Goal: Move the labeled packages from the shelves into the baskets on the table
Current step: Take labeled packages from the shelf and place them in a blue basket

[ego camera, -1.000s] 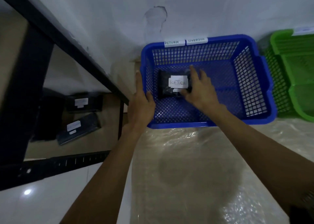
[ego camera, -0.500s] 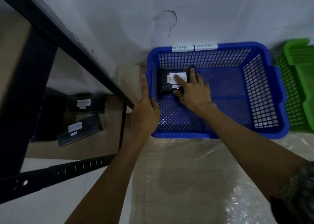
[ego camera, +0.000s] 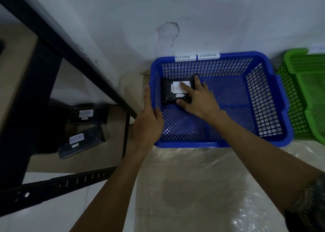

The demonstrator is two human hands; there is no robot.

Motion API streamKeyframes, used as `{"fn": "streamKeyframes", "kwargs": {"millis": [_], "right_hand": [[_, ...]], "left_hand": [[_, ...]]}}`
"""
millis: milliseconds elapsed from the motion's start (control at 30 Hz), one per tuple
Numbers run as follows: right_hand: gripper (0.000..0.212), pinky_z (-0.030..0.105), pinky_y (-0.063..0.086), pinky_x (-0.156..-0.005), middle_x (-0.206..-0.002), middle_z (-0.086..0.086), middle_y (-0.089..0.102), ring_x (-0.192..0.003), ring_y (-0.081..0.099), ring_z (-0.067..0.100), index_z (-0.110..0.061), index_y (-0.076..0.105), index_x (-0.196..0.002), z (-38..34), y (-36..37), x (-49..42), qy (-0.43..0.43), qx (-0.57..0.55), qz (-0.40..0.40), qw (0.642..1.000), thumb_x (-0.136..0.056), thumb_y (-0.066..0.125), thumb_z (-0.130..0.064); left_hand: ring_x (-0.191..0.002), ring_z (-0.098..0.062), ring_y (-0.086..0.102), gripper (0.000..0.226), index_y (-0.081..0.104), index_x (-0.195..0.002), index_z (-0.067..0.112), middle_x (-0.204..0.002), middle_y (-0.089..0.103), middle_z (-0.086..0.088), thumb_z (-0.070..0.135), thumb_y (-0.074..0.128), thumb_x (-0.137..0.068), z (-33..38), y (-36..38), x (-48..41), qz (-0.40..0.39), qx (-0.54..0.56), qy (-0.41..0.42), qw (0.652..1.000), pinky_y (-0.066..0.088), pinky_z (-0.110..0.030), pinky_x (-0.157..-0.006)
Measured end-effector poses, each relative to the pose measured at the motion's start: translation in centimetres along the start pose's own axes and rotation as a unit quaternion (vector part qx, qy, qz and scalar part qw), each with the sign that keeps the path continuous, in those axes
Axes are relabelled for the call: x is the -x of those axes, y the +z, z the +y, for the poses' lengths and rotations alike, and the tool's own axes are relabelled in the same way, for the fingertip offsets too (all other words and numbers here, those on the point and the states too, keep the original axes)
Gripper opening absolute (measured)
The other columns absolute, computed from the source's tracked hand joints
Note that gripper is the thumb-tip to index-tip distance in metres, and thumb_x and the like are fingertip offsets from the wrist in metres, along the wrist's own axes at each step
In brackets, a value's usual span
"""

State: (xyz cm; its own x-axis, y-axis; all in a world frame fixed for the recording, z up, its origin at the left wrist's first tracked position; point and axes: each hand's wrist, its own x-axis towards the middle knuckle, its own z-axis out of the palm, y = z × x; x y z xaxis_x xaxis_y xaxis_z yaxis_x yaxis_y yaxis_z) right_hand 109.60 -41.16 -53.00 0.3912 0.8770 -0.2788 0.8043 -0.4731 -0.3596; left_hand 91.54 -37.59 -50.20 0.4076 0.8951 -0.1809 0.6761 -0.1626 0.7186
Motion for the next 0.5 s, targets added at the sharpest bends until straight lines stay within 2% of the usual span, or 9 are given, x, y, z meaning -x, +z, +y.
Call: {"fn": "streamKeyframes", "kwargs": {"millis": [67, 133, 167, 267, 367, 433, 500], "right_hand": [[0.074, 0.061, 0.017, -0.11, -0.159, 0.013, -0.002, -0.143, 0.007, 0.04, -0.03, 0.02, -0.148, 0.0, -0.2, 0.9, -0.012, 0.011, 0.022, 1.0, -0.087, 0.052, -0.056], [0.075, 0.059, 0.014, -0.112, -0.159, 0.012, 0.002, -0.144, 0.007, 0.035, -0.025, 0.021, -0.148, 0.0, -0.6, 2.2, -0.024, 0.008, 0.046, 0.999, -0.087, 0.053, -0.054], [0.073, 0.057, 0.013, -0.113, -0.158, 0.012, 0.007, -0.145, 0.009, 0.032, -0.024, 0.023, -0.148, 0.0, -0.8, 2.9, -0.032, 0.006, 0.058, 0.998, -0.087, 0.054, -0.052], [0.066, 0.051, 0.017, -0.114, -0.15, 0.013, 0.034, -0.14, 0.029, 0.027, -0.019, 0.031, -0.144, -0.5, -2.1, 5.6, -0.061, -0.005, 0.084, 0.995, -0.088, 0.056, -0.046], [0.058, 0.046, 0.023, -0.112, -0.128, 0.012, 0.058, -0.122, 0.051, 0.027, -0.018, 0.04, -0.138, -1.4, -3.2, 8.9, -0.089, -0.01, 0.103, 0.991, -0.088, 0.057, -0.042], [0.054, 0.045, 0.026, -0.11, -0.117, 0.011, 0.064, -0.112, 0.057, 0.028, -0.018, 0.045, -0.134, -2.0, -3.8, 11.5, -0.107, -0.019, 0.116, 0.987, -0.088, 0.058, -0.041], [0.05, 0.043, 0.028, -0.108, -0.115, 0.009, 0.066, -0.111, 0.058, 0.027, -0.017, 0.049, -0.13, -2.8, -4.4, 14.6, -0.124, -0.043, 0.126, 0.983, -0.087, 0.06, -0.039]], "left_hand": [[-0.08, -0.021, 0.063, 0.071, -0.007, -0.148, 0.045, -0.107, 0.061, -0.006, 0.025, 0.041, -0.1, -0.1, -0.2, -0.1, -0.012, -0.005, 0.005, 1.0, 0.056, -0.041, -0.074], [-0.099, -0.017, 0.057, 0.075, -0.005, -0.149, 0.044, -0.133, 0.048, -0.004, 0.027, 0.047, -0.097, -0.2, -0.6, 0.0, -0.021, -0.002, 0.018, 1.0, 0.047, -0.031, -0.082], [-0.109, -0.018, 0.052, 0.077, -0.003, -0.15, 0.041, -0.139, 0.04, -0.003, 0.027, 0.05, -0.096, -0.1, -0.8, 0.1, -0.021, -0.005, 0.025, 0.999, 0.041, -0.028, -0.085], [-0.124, -0.017, 0.038, 0.078, 0.005, -0.152, 0.031, -0.143, 0.031, -0.005, 0.024, 0.056, -0.094, 0.6, -1.9, 1.2, 0.015, -0.027, 0.051, 0.998, 0.028, -0.02, -0.09], [-0.123, -0.01, 0.035, 0.068, 0.022, -0.15, 0.018, -0.142, 0.033, -0.006, 0.017, 0.058, -0.092, 1.5, -3.4, 3.3, 0.049, -0.026, 0.086, 0.995, 0.02, -0.01, -0.09], [-0.118, -0.013, 0.042, 0.054, 0.04, -0.14, 0.008, -0.132, 0.044, -0.01, 0.011, 0.06, -0.09, 2.0, -4.5, 5.5, 0.059, -0.013, 0.121, 0.991, 0.023, -0.009, -0.089], [-0.113, -0.021, 0.05, 0.042, 0.052, -0.128, 0.003, -0.119, 0.052, -0.008, 0.008, 0.064, -0.088, 2.2, -5.8, 8.2, 0.064, 0.004, 0.152, 0.986, 0.032, -0.016, -0.09]]}}
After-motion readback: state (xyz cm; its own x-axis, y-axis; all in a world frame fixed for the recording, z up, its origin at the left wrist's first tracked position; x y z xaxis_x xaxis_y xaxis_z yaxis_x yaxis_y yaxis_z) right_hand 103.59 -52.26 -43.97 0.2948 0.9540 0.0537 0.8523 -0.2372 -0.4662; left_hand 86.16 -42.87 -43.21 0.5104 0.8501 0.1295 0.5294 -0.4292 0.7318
